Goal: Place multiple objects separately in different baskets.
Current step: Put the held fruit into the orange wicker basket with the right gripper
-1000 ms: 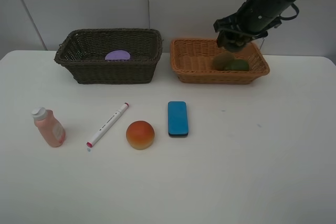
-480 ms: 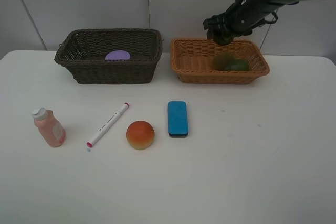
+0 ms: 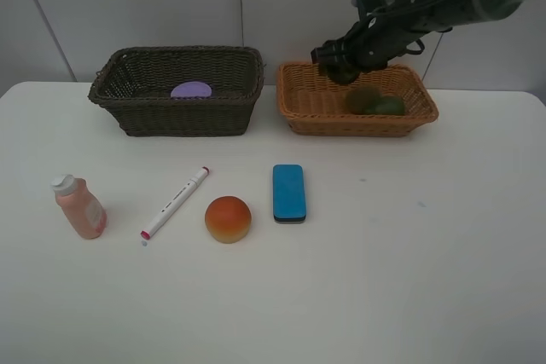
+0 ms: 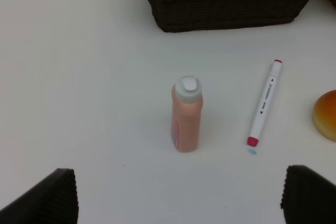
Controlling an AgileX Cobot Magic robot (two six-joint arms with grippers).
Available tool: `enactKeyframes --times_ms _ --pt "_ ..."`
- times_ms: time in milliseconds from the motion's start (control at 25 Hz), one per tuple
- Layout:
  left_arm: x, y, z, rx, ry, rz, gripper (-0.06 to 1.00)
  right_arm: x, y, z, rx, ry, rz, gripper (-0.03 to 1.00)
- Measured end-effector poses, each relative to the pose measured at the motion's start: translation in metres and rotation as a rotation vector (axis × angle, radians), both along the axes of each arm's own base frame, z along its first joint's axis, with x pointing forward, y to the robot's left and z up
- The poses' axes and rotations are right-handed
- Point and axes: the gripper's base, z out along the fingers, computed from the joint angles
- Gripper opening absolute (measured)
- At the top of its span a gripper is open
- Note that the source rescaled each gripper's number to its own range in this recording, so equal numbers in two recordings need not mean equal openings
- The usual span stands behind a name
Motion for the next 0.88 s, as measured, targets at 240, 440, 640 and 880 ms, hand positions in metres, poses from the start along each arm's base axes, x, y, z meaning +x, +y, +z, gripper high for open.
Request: enactKeyframes --times_ms 240,440,640,880 --pt "0.0000 0.0000 0.0000 0.000 0.000 0.000 1.00 0.0020 0.0005 -0.0075 -0.003 0.007 0.000 0.22" --pt "0.0000 0.0000 0.0000 0.000 0.000 0.000 1.00 0.0024 0.0005 -0.0095 -0.006 0.009 0.001 0.22" --pt "0.0000 0.0000 0.0000 0.000 0.000 0.000 1.00 0.0024 0.0005 -0.0095 -0.006 0.009 0.001 0.22" --pt "0.0000 0.0000 0.0000 0.000 0.000 0.000 1.00 0.0020 0.0004 -0.0098 -0.008 0.014 0.002 0.22"
